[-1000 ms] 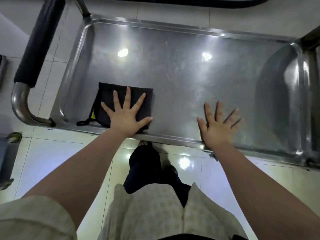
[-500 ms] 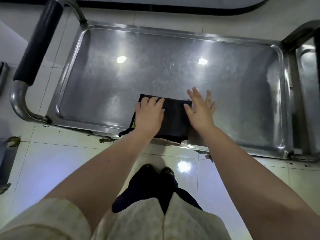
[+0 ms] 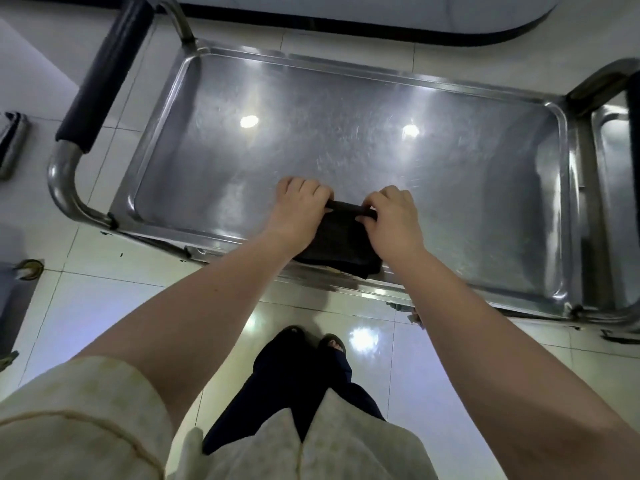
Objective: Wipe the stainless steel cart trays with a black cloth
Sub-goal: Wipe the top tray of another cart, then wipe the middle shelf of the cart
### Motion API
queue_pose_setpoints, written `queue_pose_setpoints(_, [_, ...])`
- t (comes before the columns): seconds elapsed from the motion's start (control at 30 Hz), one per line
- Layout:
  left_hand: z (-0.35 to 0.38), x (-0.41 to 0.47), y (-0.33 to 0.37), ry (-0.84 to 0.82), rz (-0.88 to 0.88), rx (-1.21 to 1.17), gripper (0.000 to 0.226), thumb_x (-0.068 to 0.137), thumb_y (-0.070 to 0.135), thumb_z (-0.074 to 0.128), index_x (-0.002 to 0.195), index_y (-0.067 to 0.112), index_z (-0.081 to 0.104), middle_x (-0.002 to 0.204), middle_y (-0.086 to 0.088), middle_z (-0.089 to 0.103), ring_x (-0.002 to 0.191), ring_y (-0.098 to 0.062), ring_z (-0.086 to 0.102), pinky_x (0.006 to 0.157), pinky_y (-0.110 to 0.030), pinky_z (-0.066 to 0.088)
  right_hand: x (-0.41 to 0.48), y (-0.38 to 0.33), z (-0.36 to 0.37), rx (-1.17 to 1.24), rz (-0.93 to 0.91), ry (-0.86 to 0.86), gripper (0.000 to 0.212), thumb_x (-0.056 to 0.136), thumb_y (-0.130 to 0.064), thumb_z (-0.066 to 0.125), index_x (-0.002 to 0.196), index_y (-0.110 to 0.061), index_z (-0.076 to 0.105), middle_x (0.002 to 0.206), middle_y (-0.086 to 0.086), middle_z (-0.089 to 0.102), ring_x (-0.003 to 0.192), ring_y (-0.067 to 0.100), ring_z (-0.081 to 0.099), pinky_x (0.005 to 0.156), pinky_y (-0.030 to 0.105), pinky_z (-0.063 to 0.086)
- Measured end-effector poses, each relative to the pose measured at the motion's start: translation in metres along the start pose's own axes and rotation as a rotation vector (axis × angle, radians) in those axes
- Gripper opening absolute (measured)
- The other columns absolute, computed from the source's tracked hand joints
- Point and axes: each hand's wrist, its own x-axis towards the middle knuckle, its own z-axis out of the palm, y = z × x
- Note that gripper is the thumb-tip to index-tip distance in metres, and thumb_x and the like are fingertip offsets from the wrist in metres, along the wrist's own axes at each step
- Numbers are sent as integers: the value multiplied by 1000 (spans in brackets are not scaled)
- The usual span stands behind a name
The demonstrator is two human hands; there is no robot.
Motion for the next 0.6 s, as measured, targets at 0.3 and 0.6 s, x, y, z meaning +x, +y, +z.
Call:
queue_pose_setpoints(0.3, [-70, -85, 15, 359, 55, -51, 11, 93, 19, 62, 99, 15, 70, 89, -5, 65, 78, -28, 59, 78, -40, 37, -71, -51, -41, 81, -148, 171, 8, 92, -4, 60, 98, -9, 64, 102, 6, 61, 100, 28, 44, 77, 24, 30])
queue_pose_setpoints(0.6, [-75, -164, 19, 493, 153, -127, 8, 91, 21, 70, 97, 19, 75, 88, -4, 66, 74, -26, 59, 75, -40, 37, -174, -86, -29, 27, -120, 438, 20, 86, 5, 61, 101, -5, 69, 99, 10, 65, 93, 34, 51, 81, 34, 39])
